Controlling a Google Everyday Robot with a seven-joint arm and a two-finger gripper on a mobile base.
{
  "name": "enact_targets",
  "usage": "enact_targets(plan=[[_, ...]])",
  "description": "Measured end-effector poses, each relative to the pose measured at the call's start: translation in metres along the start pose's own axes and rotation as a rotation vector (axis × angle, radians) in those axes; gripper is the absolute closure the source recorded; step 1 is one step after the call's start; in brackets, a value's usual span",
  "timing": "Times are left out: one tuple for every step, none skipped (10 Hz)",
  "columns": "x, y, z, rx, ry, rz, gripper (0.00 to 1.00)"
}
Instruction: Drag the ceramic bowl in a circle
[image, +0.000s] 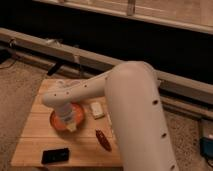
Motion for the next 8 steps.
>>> enact_targets(plan=[[-0.012,-0.012,-0.002,-0.001,0.005,-0.024,1.00],[-0.023,-0.022,-0.003,-0.002,0.009,-0.049,1.00],[-0.036,-0.029,-0.003,-0.005,0.013,-0.080,1.00],[-0.049,-0.033,-0.003,-0.007,0.018,-0.110,1.00],[-0.064,-0.033,-0.001,-0.012,0.025,-0.143,1.00],[-0.077,-0.031,0.000,-0.014,0.030,-0.177,1.00],[-0.092,-0.025,0.001,-0.015,0.034,-0.215,1.00],[-0.103,-0.018,0.001,-0.015,0.036,-0.243,1.00]])
